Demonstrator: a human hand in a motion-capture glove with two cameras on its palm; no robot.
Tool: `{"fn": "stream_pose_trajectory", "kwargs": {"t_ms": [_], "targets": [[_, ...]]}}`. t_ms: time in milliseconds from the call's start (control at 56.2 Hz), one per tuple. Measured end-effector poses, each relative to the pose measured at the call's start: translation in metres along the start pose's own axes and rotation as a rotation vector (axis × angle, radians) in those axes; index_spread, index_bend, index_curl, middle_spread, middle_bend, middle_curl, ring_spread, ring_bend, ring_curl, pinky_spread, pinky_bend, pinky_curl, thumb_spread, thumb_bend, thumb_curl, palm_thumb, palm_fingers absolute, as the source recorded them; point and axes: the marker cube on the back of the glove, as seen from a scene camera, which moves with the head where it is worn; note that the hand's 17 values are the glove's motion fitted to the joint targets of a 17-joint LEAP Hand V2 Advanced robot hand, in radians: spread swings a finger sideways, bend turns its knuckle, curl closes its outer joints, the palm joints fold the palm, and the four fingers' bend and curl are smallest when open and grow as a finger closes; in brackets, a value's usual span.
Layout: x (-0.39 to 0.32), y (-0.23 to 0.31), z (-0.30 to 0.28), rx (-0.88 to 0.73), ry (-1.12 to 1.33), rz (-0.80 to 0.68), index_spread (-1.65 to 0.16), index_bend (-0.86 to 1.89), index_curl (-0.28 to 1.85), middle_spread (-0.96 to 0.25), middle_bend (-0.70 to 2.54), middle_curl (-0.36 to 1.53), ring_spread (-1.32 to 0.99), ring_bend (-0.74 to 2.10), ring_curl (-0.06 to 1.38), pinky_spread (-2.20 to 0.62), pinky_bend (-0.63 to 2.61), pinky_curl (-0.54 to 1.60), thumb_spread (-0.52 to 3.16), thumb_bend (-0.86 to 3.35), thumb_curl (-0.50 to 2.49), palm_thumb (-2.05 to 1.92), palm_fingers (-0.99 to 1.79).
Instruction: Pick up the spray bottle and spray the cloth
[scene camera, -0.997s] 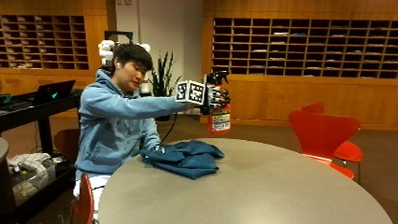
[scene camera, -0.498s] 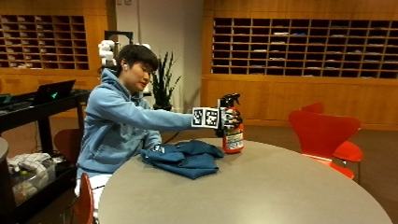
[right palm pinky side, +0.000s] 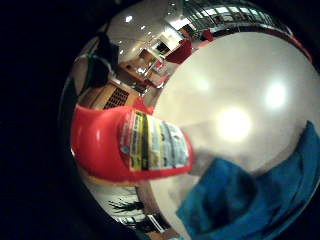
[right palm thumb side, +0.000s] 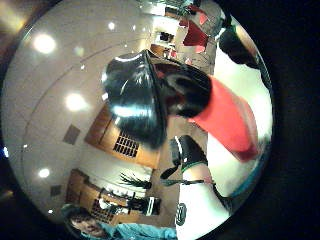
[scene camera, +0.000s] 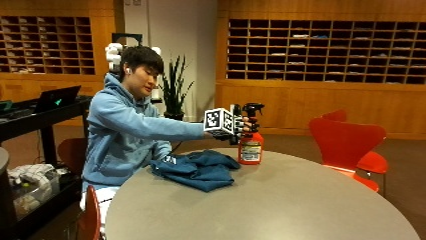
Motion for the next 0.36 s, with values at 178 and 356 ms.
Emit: {"fn": "stream_pose_trajectory", "kwargs": {"t_ms": [178,356], "targets": [[-0.006,0.023,-0.038,-0.038,-0.010,-0.056,-0.30,0.08,0.34,-0.16,0.26,0.40,-0.15,0.34,0.39,-0.03,0.33,0.37,0.79,-0.04,0.56,0.75,0.73],[-0.018,0.054,-0.066,-0.033,-0.025,-0.138,-0.30,0.10,0.29,-0.16,0.25,0.40,-0.14,0.35,0.39,0.01,0.32,0.37,0.85,-0.03,0.51,0.74,0.71]]}}
